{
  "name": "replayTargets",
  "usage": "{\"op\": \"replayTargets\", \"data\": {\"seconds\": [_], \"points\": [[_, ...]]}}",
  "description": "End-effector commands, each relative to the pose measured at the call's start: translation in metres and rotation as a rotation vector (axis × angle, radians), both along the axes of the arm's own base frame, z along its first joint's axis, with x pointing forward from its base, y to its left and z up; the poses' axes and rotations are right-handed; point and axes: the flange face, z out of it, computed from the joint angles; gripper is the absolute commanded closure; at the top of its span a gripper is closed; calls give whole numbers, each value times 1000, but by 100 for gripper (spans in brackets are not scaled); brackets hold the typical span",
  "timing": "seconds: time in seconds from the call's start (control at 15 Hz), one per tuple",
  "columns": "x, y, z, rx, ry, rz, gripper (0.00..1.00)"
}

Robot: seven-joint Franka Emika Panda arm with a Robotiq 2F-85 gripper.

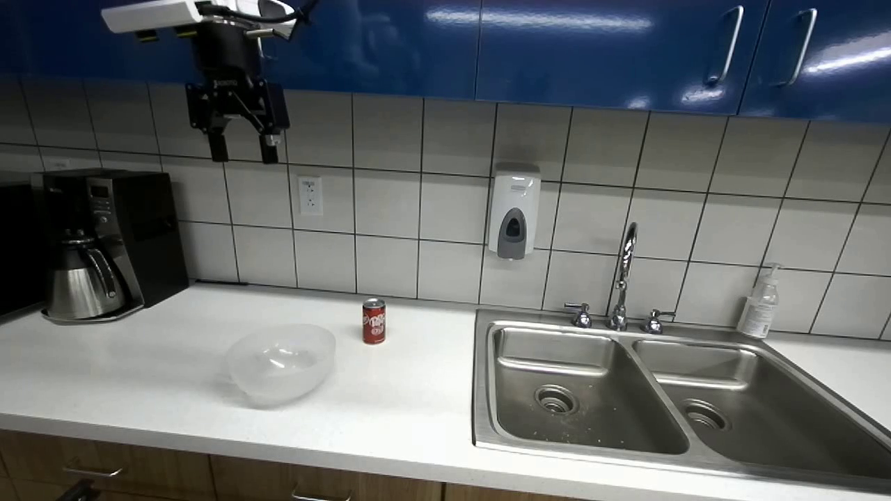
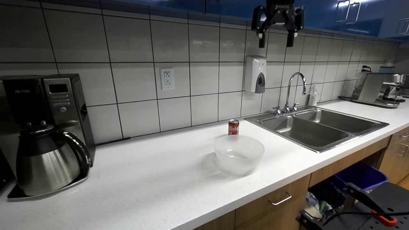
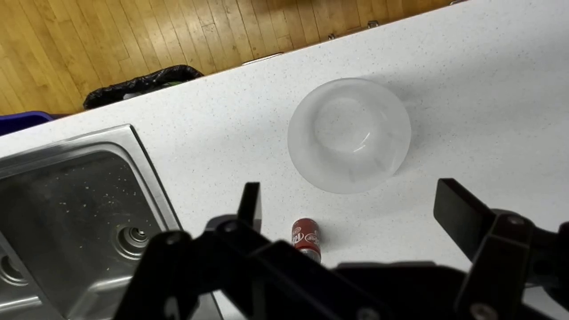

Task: Place the soda can into the bowl

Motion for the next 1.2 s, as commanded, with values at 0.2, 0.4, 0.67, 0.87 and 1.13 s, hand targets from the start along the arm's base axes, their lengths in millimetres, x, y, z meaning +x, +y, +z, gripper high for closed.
{"op": "replayTargets", "data": {"seconds": [0.2, 0.4, 0.67, 0.87, 1.13], "points": [[-22, 12, -56, -29, 76, 17, 0], [-25, 11, -82, -39, 98, 17, 0], [-23, 0, -122, -67, 102, 8, 0], [-11, -18, -150, -87, 90, 2, 0], [12, -50, -185, -71, 75, -24, 0]]}}
